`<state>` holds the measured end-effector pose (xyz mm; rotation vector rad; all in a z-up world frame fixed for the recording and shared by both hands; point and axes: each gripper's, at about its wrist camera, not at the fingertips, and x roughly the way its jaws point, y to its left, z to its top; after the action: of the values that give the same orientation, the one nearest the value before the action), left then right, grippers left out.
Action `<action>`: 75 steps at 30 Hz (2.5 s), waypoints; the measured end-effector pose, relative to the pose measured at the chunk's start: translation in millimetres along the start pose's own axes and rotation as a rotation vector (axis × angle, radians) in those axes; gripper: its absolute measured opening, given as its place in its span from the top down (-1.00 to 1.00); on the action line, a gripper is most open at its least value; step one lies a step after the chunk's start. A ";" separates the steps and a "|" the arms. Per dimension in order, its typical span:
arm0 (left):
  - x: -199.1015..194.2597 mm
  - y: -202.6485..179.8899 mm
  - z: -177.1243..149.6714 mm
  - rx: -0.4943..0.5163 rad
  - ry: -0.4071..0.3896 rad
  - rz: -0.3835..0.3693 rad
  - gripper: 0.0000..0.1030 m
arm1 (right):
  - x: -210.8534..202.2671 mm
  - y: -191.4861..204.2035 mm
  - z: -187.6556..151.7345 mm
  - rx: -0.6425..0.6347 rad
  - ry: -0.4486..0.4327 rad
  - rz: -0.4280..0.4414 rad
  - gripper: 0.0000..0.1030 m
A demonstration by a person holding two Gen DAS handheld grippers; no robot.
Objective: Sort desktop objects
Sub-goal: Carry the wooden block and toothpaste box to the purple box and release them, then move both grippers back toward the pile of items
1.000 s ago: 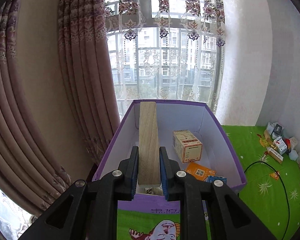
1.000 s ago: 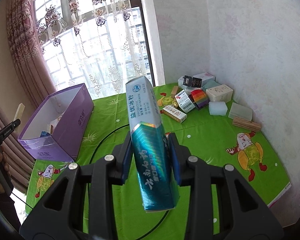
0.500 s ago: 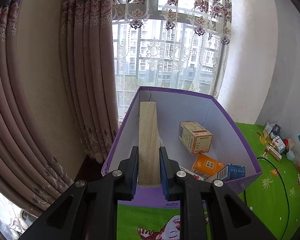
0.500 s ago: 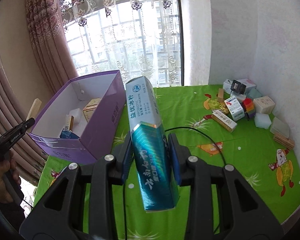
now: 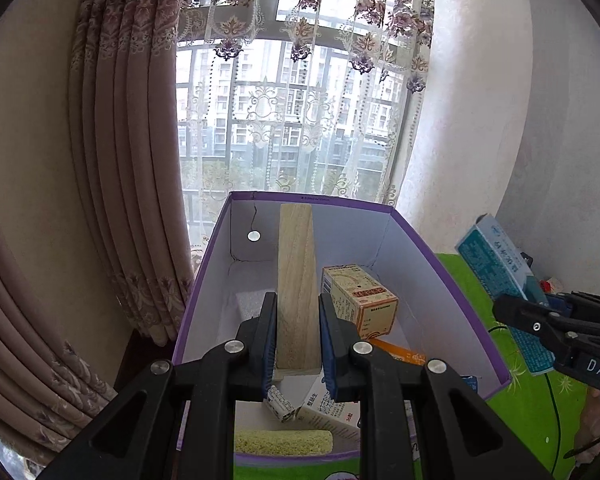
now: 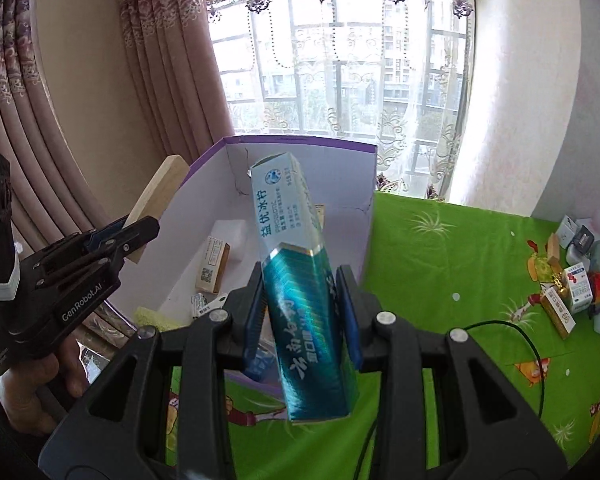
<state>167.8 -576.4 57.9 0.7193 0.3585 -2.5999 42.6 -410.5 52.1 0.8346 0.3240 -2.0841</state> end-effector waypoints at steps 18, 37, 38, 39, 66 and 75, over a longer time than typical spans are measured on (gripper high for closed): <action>5.1 -14.1 6.7 -0.009 0.000 -0.007 0.33 | -3.1 -30.3 -5.3 0.075 -0.037 0.023 -0.41; 4.6 -203.2 7.1 0.213 -0.009 -0.295 -0.22 | -152.7 -281.9 -154.2 0.523 -0.065 -0.411 -0.52; 7.4 -214.4 4.8 0.230 -0.001 -0.307 -0.24 | -157.3 -293.2 -162.0 0.553 -0.057 -0.429 -0.52; 10.2 -224.5 2.1 0.244 0.010 -0.319 -0.31 | -161.7 -302.0 -170.3 0.574 -0.053 -0.443 -0.52; 79.9 -363.5 -57.0 0.364 0.282 -0.510 -0.62 | -161.7 -386.2 -230.5 0.737 -0.012 -0.599 -0.78; 146.6 -394.9 -55.3 0.473 0.324 -0.555 -0.66 | -150.6 -389.7 -202.4 0.670 -0.017 -0.563 -0.78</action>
<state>-102.9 -257.0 -14.4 1.3789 0.0216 -3.1324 -112.1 20.5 -24.3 1.2098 -0.2002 -2.7858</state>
